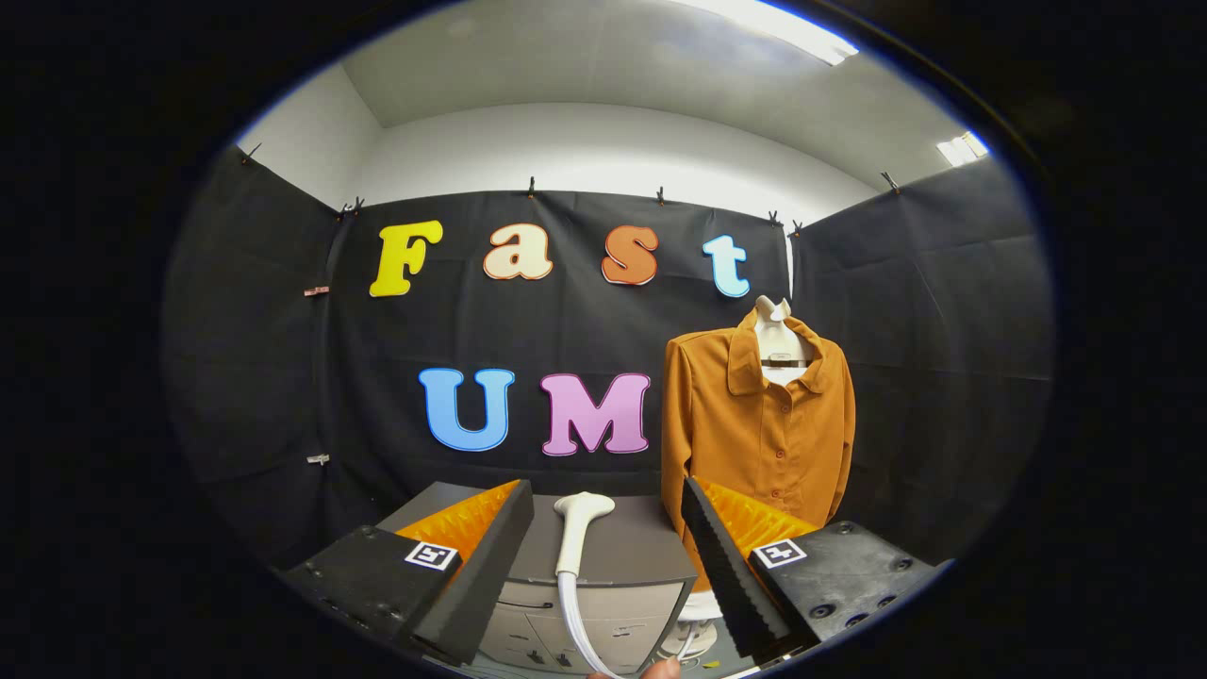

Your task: Iron the clothes twice with a garment steamer, once on the left side and once on the right side.

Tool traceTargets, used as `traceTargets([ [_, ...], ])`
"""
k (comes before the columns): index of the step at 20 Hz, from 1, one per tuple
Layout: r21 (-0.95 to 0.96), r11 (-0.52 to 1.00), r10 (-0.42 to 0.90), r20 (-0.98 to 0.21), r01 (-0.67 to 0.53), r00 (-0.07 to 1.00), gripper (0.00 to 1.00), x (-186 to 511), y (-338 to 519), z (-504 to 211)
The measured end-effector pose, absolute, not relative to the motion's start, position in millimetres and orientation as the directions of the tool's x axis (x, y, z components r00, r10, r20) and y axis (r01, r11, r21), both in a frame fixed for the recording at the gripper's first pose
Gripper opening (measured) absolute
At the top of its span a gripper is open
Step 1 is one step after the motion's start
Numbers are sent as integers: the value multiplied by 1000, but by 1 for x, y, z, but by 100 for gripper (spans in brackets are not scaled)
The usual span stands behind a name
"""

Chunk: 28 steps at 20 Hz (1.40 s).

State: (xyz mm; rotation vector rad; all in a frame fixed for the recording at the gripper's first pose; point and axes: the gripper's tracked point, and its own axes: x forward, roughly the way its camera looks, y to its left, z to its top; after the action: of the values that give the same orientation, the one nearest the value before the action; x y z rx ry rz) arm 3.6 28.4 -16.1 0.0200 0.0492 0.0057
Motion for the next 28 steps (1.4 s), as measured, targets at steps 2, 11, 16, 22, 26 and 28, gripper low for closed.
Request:
traceTargets([
  [2,18,1000,7,-61,-6,998,98,9,33,-22],
  [11,61,998,17,-277,0,961,98,76,51,-116],
  [16,64,997,57,-448,-32,892,98,127,77,-191],
  [22,36,998,65,-556,-54,829,98,169,102,-252],
  [26,13,998,51,-633,-55,773,86,178,108,-293],
  [28,-14,1000,7,-667,-22,745,56,175,101,-305],
])
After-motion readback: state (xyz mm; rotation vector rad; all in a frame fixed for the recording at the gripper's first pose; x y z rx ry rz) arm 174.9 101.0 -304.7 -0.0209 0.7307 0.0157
